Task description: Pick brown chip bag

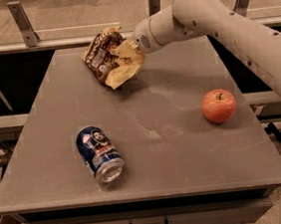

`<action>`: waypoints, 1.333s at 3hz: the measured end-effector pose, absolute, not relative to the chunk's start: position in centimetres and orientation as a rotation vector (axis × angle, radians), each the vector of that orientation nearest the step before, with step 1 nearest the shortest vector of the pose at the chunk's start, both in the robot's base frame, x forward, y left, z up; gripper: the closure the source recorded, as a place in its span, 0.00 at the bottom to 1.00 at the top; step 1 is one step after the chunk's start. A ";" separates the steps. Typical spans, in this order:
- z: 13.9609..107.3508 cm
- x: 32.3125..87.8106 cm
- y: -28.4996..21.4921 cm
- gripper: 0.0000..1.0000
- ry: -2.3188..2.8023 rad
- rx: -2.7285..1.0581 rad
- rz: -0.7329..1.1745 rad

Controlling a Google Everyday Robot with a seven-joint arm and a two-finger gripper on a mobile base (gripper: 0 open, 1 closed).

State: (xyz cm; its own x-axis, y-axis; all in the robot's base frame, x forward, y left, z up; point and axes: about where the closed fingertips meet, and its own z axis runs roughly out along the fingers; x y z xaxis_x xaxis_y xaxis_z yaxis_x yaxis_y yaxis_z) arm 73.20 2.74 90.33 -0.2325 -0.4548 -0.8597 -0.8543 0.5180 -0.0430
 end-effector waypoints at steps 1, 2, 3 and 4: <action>92.4 71.6 3.2 1.00 1.801 -1.109 0.574; 97.1 69.5 3.1 1.00 1.669 -1.136 0.594; 102.6 67.3 1.8 1.00 1.519 -1.158 0.591; 103.0 67.1 1.8 1.00 1.498 -1.168 0.585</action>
Offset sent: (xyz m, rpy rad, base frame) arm -0.0670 -0.0045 0.1391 0.1468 -0.2920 0.1817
